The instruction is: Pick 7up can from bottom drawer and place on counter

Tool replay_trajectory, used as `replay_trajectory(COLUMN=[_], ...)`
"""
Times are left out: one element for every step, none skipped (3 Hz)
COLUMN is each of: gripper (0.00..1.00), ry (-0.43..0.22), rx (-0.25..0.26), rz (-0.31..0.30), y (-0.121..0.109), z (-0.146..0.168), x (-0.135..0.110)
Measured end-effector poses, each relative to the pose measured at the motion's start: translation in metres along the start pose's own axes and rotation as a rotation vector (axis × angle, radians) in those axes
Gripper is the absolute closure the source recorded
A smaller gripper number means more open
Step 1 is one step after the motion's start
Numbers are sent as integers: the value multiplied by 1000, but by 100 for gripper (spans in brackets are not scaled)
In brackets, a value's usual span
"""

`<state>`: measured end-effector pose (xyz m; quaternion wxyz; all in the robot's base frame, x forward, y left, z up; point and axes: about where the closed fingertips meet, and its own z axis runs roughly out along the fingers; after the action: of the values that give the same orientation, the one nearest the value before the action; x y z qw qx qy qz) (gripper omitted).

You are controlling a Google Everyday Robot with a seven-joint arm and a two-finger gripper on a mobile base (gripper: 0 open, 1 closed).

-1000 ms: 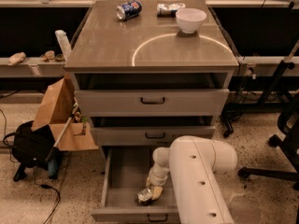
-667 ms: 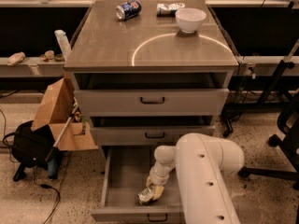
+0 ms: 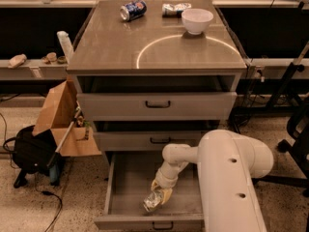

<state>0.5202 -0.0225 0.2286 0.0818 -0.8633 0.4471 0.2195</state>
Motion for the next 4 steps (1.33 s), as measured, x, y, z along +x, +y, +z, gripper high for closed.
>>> replay_trajectory(gripper=[100, 100, 100, 100], ry=[-8, -2, 35, 35], rx=[1, 4, 53, 53], rz=[-97, -180, -160, -160], y=[5, 10, 12, 12], z=[-28, -69, -132, -132], x=[-17, -41, -57, -57])
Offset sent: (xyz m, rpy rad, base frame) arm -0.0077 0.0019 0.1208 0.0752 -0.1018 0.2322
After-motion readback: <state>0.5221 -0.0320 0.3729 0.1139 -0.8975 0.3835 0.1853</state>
